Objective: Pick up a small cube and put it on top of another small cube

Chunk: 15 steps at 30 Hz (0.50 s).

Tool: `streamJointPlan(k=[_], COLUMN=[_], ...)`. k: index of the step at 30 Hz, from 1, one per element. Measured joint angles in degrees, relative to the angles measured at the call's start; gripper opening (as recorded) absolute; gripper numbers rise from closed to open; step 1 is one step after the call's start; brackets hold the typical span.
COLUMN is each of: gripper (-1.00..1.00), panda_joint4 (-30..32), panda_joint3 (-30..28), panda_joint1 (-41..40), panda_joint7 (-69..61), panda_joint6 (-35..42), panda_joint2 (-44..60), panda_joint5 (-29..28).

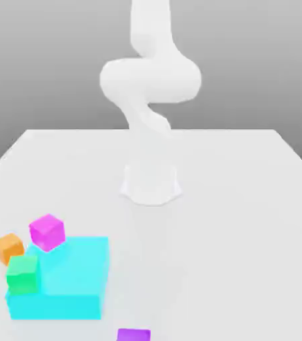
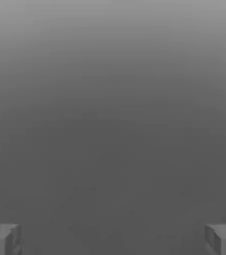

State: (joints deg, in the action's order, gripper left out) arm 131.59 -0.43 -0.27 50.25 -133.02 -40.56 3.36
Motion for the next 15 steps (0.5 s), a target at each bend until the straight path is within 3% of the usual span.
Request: streamJointPlan(k=[8,15], gripper=[0.0,0.0], panda_joint4=[-0.68,-1.13], panda_joint3=[0.55,2.4], panda_joint1=[-1.44,-2.92], panda_joint7=[16.03,33.24], panda_joint6=[-3.76,-7.48], panda_joint2=[17.25,31.77], panda_joint5=[8.57,11.05])
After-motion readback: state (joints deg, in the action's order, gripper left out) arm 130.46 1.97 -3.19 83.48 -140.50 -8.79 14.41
